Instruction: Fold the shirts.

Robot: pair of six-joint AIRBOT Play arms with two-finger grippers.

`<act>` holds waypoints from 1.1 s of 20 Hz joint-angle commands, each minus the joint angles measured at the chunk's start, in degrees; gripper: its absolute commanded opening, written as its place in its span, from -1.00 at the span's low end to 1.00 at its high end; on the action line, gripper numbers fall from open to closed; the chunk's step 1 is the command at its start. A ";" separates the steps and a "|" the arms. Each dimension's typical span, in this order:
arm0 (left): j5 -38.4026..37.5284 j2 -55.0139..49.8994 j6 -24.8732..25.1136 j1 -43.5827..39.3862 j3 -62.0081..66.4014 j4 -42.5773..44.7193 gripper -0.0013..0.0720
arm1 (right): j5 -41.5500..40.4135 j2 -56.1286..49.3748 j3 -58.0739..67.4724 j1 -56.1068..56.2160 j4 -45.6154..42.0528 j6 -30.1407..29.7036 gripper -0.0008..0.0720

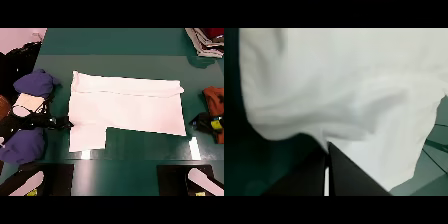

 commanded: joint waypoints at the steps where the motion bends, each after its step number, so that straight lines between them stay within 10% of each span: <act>1: 0.20 0.04 0.50 0.02 1.84 -0.44 -0.89 | -1.03 -1.53 -7.85 -6.10 0.92 -1.90 0.24; 8: 0.28 0.02 0.48 0.02 1.84 -0.35 -0.89 | -6.54 -6.71 -8.83 -4.68 8.92 -3.74 0.19; 12: -1.11 0.07 0.44 0.02 1.84 0.70 -0.89 | -7.41 -5.90 -7.13 -0.09 8.74 -5.14 -0.89; 22: -22.12 25.27 -13.68 0.02 -0.79 17.75 -0.89 | 7.04 17.33 -7.02 1.25 -11.82 -4.70 -0.94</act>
